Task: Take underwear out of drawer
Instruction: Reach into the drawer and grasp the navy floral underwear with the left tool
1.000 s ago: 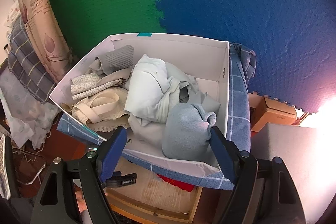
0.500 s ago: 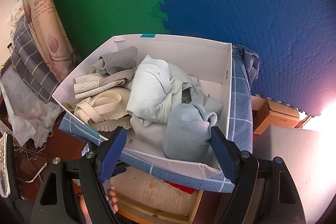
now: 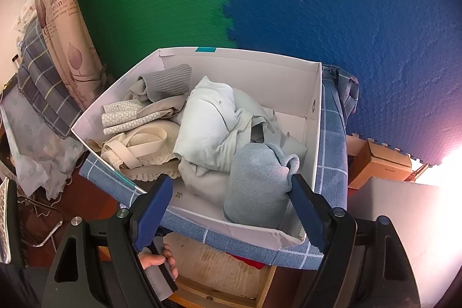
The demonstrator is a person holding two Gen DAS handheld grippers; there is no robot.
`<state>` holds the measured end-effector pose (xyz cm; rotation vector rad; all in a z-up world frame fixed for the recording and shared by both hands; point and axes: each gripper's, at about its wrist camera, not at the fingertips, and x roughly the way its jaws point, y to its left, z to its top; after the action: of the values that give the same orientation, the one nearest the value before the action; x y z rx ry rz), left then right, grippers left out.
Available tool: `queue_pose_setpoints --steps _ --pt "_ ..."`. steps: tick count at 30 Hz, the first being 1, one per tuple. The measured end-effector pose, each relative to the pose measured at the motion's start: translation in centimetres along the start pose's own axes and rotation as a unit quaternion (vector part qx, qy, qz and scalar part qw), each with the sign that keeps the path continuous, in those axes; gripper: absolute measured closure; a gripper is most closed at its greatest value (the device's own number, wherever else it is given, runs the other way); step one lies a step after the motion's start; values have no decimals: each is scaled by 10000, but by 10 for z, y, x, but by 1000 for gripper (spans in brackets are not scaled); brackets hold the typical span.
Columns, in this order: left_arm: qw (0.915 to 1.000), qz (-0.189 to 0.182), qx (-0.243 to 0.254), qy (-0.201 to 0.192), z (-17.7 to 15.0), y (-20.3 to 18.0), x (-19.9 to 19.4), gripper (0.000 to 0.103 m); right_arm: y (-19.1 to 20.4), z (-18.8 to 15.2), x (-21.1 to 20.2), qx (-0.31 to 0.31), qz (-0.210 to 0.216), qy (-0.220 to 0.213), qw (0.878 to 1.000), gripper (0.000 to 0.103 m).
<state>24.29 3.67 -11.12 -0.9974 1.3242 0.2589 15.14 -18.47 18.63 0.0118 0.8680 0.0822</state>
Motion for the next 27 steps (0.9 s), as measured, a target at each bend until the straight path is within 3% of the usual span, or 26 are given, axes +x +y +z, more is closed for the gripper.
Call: queue_pose_setpoints --steps 2,6,17,22,23,27 --pt "9999 60 -93 71 0 -1 8 47 0 0 1 -7 -7 -7 10000 23" --pt "9996 114 -208 -173 0 -3 7 42 0 0 1 -22 -5 8 10000 22" --pt "9973 282 -533 -422 -17 -6 12 42 1 0 1 -62 -35 25 10000 22" --pt "9977 288 -419 -456 -24 -11 11 44 1 0 1 -69 -27 47 10000 22" --pt "9977 340 -378 -448 -24 -11 9 48 1 0 1 -70 -29 44 10000 22" --pt "9974 627 -168 -317 -25 -14 9 82 1 0 1 -59 -31 42 10000 21"
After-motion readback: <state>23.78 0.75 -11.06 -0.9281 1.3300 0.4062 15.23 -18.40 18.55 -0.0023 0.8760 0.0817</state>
